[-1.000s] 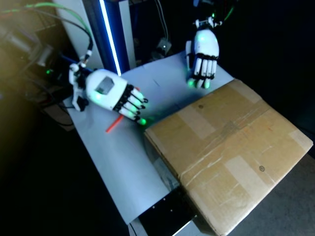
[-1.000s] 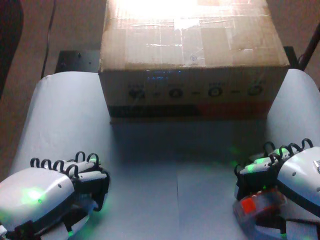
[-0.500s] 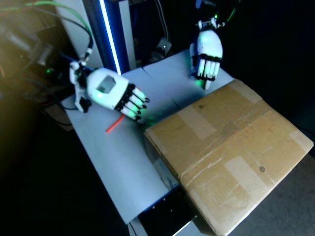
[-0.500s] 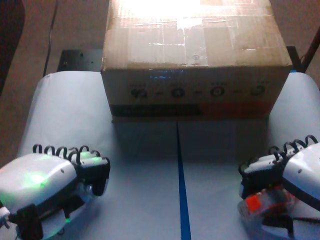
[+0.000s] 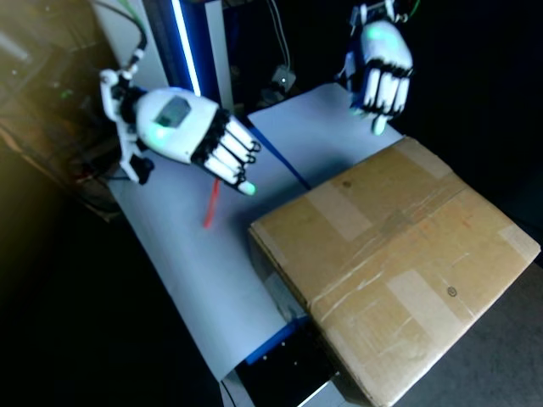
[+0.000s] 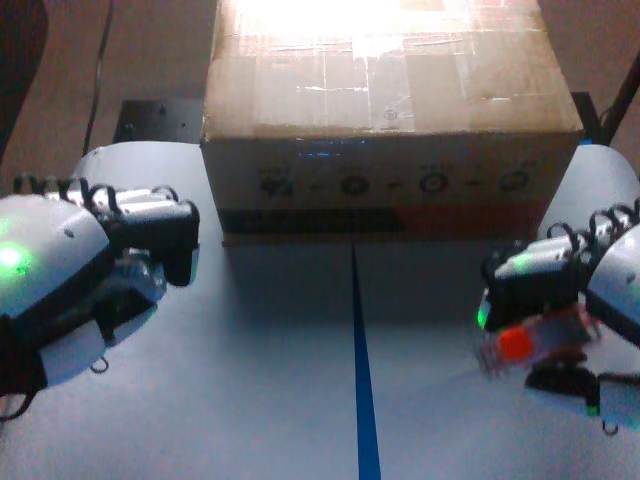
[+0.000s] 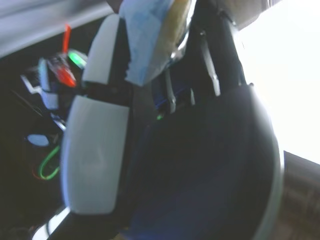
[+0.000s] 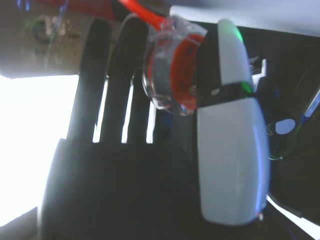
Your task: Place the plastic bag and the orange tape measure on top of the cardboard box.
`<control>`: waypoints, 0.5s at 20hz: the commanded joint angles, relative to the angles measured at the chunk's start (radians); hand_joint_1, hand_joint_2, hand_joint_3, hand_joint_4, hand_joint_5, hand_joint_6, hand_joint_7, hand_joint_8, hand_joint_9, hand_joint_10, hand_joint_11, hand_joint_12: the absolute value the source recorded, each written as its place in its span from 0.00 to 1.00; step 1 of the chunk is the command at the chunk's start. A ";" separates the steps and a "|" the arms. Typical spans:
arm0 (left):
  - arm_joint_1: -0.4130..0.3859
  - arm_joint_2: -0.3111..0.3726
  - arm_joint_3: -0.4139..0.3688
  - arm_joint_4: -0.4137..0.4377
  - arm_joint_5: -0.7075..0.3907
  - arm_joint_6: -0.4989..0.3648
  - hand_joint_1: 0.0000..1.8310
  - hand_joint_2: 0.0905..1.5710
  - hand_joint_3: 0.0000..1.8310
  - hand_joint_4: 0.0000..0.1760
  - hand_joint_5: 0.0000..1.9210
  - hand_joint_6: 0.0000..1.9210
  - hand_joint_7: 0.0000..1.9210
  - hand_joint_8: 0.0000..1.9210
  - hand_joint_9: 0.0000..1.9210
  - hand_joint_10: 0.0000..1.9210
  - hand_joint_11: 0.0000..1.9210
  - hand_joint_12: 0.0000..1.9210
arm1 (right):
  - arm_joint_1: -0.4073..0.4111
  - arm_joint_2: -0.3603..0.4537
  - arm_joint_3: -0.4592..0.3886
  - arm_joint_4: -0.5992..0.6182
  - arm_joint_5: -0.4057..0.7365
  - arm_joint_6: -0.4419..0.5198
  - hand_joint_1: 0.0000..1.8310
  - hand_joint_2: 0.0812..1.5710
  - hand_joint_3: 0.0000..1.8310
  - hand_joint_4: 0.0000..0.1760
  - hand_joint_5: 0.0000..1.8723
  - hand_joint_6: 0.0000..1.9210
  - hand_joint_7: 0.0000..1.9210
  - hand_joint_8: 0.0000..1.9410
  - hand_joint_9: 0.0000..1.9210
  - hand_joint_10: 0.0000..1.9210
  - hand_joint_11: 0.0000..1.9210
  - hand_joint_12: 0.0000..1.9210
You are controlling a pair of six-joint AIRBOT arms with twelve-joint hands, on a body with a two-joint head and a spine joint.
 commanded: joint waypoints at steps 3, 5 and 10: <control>-0.043 0.024 -0.010 0.057 0.216 -0.002 0.72 0.79 0.00 0.00 0.31 0.76 0.35 0.72 0.38 0.81 0.29 0.79 | 0.058 0.021 -0.004 -0.073 -0.146 0.006 0.76 0.67 0.00 0.00 0.56 0.41 0.52 0.50 0.53 0.60 0.54 0.76; -0.089 0.027 -0.003 0.080 0.250 -0.002 0.73 0.78 0.00 0.00 0.33 0.72 0.37 0.69 0.41 0.78 0.32 0.75 | 0.099 0.035 0.009 -0.084 -0.167 0.006 0.75 0.69 0.00 0.00 0.52 0.50 0.47 0.53 0.51 0.65 0.51 0.81; -0.225 -0.014 0.054 0.105 0.269 0.001 0.73 0.77 0.00 0.00 0.33 0.67 0.40 0.71 0.38 0.80 0.27 0.81 | 0.205 0.037 0.067 -0.097 -0.173 0.005 0.68 0.70 0.00 0.00 0.52 0.50 0.47 0.62 0.55 0.65 0.51 0.81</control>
